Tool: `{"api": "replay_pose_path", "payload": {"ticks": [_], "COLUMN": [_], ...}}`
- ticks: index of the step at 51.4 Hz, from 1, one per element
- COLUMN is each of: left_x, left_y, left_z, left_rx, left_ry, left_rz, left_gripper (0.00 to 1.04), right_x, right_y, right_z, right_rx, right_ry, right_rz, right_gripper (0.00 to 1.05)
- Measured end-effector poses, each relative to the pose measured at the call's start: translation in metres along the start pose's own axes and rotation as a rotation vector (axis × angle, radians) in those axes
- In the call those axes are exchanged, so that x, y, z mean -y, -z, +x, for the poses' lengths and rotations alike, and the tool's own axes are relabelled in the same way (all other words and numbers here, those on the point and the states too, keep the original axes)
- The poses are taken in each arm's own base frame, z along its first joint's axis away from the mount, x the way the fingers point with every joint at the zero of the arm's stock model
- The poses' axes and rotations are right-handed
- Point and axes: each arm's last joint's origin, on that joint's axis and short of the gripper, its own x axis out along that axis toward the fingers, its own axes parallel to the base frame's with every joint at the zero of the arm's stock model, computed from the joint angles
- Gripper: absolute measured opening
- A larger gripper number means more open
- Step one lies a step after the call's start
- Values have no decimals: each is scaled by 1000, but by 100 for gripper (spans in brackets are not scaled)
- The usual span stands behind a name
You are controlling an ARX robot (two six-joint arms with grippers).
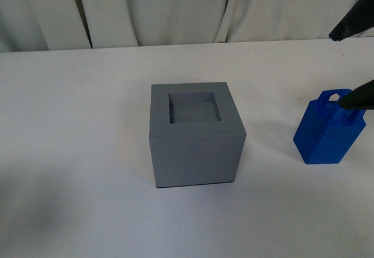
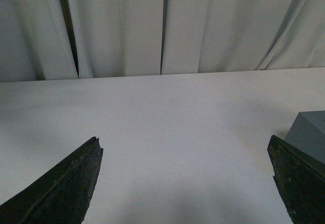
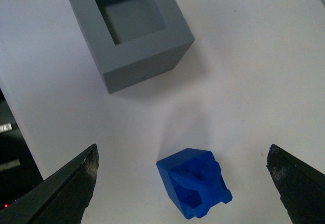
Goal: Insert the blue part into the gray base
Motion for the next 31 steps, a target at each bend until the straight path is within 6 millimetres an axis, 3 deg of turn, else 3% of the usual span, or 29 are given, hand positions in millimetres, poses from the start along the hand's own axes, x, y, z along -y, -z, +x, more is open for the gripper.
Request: {"api": "replay_pose_path", "payload": {"ticks": [17,31], "left_x": [0,0], "left_y": [0,0], "left_z": [0,0], "left_rx": [0,0], "left_ry": [0,0], "left_rz": [0,0], "left_gripper": [99,99], "right_x": [28,48], "right_y": [6,11], "right_z": [30,52], "right_rx": [-216,-295], "right_ry": [-113,-163], "right_rz": [-114,-125], "right_gripper": [97,97]}}
